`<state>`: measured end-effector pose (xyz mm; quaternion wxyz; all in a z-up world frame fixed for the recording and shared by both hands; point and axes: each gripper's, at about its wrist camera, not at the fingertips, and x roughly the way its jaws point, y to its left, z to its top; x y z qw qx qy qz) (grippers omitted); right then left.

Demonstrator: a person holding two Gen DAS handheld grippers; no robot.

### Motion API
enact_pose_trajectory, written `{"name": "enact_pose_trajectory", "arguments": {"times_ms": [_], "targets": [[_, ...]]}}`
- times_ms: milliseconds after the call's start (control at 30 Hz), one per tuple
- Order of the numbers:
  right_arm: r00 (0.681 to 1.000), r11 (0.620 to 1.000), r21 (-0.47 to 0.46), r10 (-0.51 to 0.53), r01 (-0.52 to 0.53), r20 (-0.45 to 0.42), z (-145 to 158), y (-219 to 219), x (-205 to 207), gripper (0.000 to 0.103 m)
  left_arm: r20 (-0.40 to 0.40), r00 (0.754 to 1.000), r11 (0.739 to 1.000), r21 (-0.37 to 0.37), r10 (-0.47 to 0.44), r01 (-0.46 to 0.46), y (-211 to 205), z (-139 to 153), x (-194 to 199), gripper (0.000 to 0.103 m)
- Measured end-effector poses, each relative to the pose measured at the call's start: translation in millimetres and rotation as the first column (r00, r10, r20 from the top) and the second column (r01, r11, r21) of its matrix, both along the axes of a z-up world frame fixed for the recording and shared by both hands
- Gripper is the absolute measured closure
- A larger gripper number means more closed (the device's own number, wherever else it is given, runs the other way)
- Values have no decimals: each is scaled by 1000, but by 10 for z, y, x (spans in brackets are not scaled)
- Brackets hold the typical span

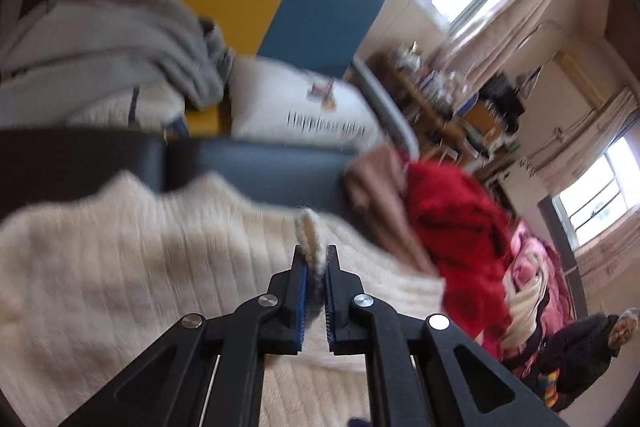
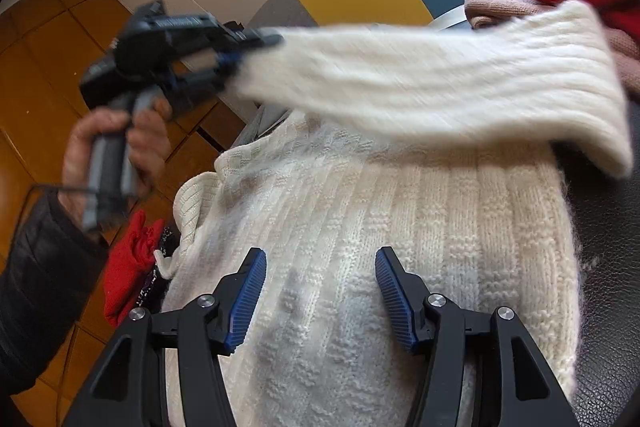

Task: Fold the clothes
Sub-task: 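Grasp the other cream sleeve cuff with the left gripper and lift it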

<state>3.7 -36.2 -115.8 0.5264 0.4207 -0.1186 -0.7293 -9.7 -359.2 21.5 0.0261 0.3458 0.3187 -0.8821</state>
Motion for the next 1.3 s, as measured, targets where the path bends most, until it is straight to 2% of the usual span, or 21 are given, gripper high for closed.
{"name": "enact_pose_trajectory", "arguments": {"times_ms": [67, 167, 333, 433, 533, 633, 733, 800, 867, 967, 1033, 1100, 1200, 1300], "targets": [[1000, 1000, 2, 0, 0, -1, 0, -1, 3, 44, -50, 998, 999, -7, 32, -32, -150, 261, 121, 97], [1000, 1000, 6, -2, 2, -4, 2, -25, 6, 44, -88, 993, 997, -23, 73, -75, -346, 501, 354, 97], [1000, 1000, 11, -2, 2, -6, 3, -26, 9, 44, -109, 983, 989, -18, 144, -147, -558, 502, 883, 97], [1000, 1000, 10, 1, -1, -6, 0, -15, 4, 43, -88, 977, 981, 0, 194, -194, -705, 339, 1207, 97], [1000, 1000, 14, 4, -4, -9, 9, 13, 5, 42, -29, 971, 971, 31, 238, -237, -863, 35, 1443, 97], [1000, 1000, 20, 3, -2, -13, 17, 2, 10, 42, 60, 964, 964, 55, 258, -261, -975, -371, 1580, 97], [1000, 1000, 26, 0, 0, -7, 22, -1, -4, 42, 126, 948, 943, 129, 292, -308, -1118, -780, 1694, 97], [1000, 998, 59, 1, -1, 16, 53, -29, -39, 42, 151, 940, 929, 165, 307, -330, -1161, -962, 1731, 97], [999, 995, 101, -19, 15, 33, 152, -100, -103, 43, 164, 940, 931, 164, 300, -326, -1164, -1046, 1742, 97], [991, 991, 110, -70, 82, -111, 454, -161, -247, 43, 160, 945, 939, 147, 286, -310, -1163, -1053, 1751, 97], [971, 978, 163, -93, 131, -220, 601, -291, -426, 43, 147, 948, 942, 148, 281, -302, -1197, -1015, 1743, 97], [955, 965, 215, -87, 151, -282, 652, -452, -637, 42, 134, 951, 943, 150, 277, -296, -1240, -958, 1717, 97], [957, 929, 342, -39, 141, -287, 512, -723, -942, 42, 105, 958, 935, 214, 267, -284, -1314, -862, 1680, 97], [956, 870, 479, 31, 119, -293, 265, -934, -1100, 46, 61, 963, 911, 314, 261, -267, -1390, -762, 1688, 97]]}}
